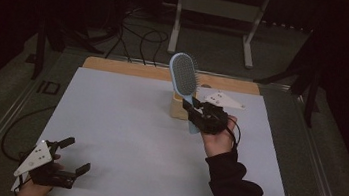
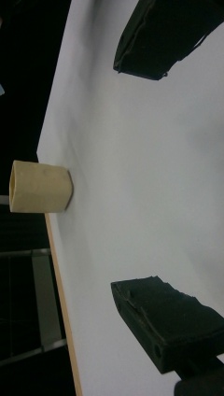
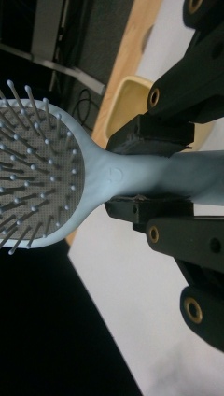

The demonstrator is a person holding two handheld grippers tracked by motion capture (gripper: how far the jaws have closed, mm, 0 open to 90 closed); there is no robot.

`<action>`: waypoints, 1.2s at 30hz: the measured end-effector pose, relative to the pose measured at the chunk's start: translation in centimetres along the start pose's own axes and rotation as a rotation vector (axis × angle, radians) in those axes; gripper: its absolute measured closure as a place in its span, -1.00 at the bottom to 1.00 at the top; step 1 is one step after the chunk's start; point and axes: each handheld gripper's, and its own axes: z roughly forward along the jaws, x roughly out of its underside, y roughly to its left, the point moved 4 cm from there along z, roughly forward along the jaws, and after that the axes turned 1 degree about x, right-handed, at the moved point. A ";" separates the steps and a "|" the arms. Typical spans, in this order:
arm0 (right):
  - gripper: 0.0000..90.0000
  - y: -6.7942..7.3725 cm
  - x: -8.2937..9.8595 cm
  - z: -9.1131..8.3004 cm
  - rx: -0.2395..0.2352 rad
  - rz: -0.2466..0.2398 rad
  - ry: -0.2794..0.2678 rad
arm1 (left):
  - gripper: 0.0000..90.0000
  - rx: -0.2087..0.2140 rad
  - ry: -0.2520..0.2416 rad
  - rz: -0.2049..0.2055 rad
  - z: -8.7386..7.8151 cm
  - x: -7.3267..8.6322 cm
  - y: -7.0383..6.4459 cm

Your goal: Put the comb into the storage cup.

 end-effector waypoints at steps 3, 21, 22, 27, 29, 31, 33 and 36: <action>0.56 -0.2 -0.4 0.4 0.006 0.007 -0.019 | -1.00 0.000 0.000 0.000 0.0 0.0 0.0; 0.56 -2.7 -3.4 2.6 0.051 0.008 -0.134 | -1.00 -0.001 0.004 -0.002 0.1 0.1 0.0; 0.56 -2.8 -3.5 2.7 0.043 0.015 -0.138 | -1.00 -0.001 0.004 -0.003 0.1 0.1 0.0; 0.56 -3.3 -4.1 3.4 0.051 0.017 -0.169 | -1.00 0.003 0.005 -0.002 0.1 0.1 0.0; 0.56 -3.5 -4.3 3.8 0.057 0.020 -0.175 | -1.00 0.002 0.009 0.002 0.1 0.1 0.0; 0.56 -3.8 -4.4 4.2 0.057 0.017 -0.175 | -1.00 0.001 0.005 0.001 0.1 0.1 0.0; 0.56 -4.0 -4.6 4.5 0.062 0.023 -0.186 | -1.00 0.000 0.003 0.000 0.0 0.1 0.0; 0.56 -4.3 -4.9 5.0 0.063 0.023 -0.204 | -1.00 0.001 0.004 -0.001 0.1 0.1 0.0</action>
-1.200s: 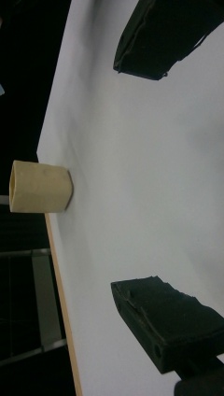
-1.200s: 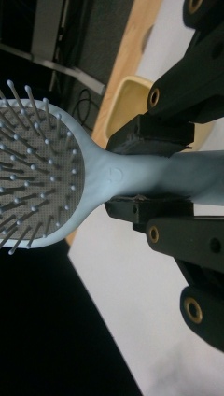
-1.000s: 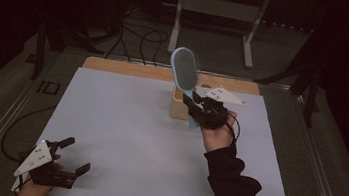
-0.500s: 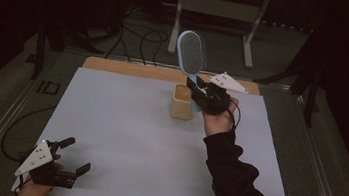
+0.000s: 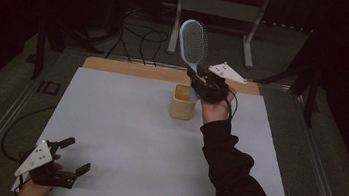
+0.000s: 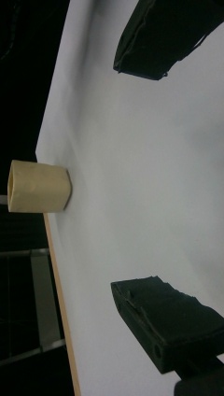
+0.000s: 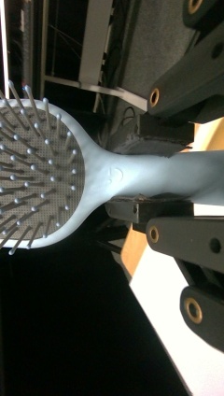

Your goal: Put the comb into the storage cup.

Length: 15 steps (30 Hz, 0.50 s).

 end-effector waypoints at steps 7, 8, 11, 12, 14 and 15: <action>0.56 -0.4 -0.1 1.3 0.009 0.009 -0.013 | -1.00 -0.002 -0.002 0.004 -0.1 0.0 0.0; 0.56 -0.5 -0.1 1.4 0.017 0.003 -0.013 | -1.00 -0.001 -0.002 0.003 -0.1 0.0 0.0; 0.56 -0.8 0.0 1.9 0.017 0.020 -0.020 | -1.00 0.001 -0.001 0.002 0.0 0.0 0.0; 0.56 -1.0 0.0 2.0 0.019 0.024 -0.020 | -1.00 0.002 -0.001 0.001 0.0 0.0 0.0; 0.56 -1.2 0.1 2.3 0.024 0.024 -0.021 | -1.00 0.001 -0.001 0.001 0.0 0.0 0.0; 0.56 -1.3 0.1 2.4 0.029 0.020 -0.025 | -1.00 0.002 -0.002 0.000 0.0 0.0 0.0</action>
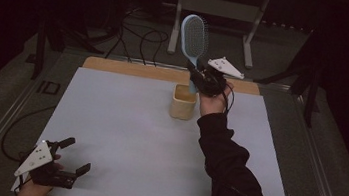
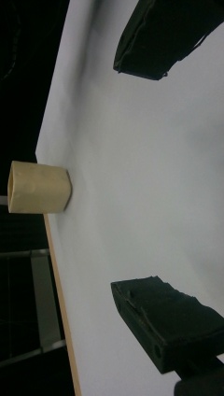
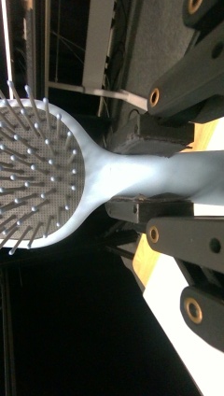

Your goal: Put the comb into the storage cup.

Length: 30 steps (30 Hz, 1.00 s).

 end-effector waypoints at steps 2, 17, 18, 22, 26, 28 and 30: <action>0.56 -0.2 0.0 0.2 0.008 0.000 -0.007 | -1.00 0.001 0.000 0.000 0.0 0.0 0.0; 0.56 -0.6 0.5 2.2 0.033 0.002 -0.061 | -1.00 0.005 0.003 -0.001 0.1 0.1 0.0; 0.56 -0.6 0.5 2.2 0.033 0.002 -0.061 | -1.00 0.005 0.003 -0.001 0.1 0.1 0.0; 0.56 -0.6 1.5 2.8 0.023 0.011 -0.060 | -1.00 0.004 0.001 -0.003 0.1 0.1 0.0; 0.56 -0.7 2.2 3.0 0.027 0.014 -0.054 | -1.00 0.005 0.003 -0.004 0.1 0.1 0.0; 0.56 -0.9 2.6 3.2 0.022 0.011 -0.047 | -1.00 0.005 0.002 -0.006 0.1 0.1 0.1; 0.56 -1.2 3.1 3.4 0.023 0.021 -0.042 | -1.00 0.005 0.002 -0.007 0.1 0.1 0.1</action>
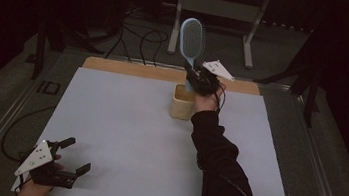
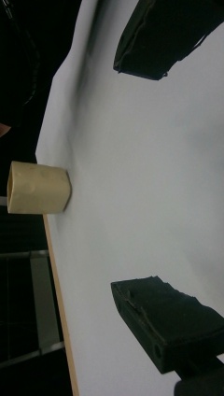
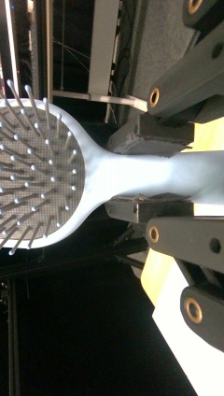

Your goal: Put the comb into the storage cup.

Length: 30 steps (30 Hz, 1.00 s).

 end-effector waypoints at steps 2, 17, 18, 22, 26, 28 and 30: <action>0.56 -0.2 0.4 0.1 0.006 0.000 0.003 | -1.00 0.000 0.000 0.000 0.0 0.0 0.0; 0.56 -0.7 2.7 0.6 0.004 0.008 0.017 | -1.00 0.000 0.003 0.000 0.0 0.0 0.1; 0.56 -0.7 2.8 0.6 0.004 0.007 0.017 | -1.00 -0.001 0.003 0.000 0.0 0.1 0.1; 0.56 -0.8 3.3 0.5 0.000 0.013 0.022 | -1.00 0.000 0.004 -0.002 0.1 0.1 0.1; 0.56 -0.8 3.8 0.4 0.004 0.007 0.024 | -1.00 0.000 0.003 -0.003 0.1 0.1 0.1; 0.56 -0.9 4.1 0.4 -0.001 0.009 0.026 | -1.00 0.001 0.004 -0.003 0.1 0.1 0.1; 0.56 -0.9 4.3 0.4 -0.003 0.014 0.028 | -1.00 0.001 0.005 -0.003 0.1 0.1 0.1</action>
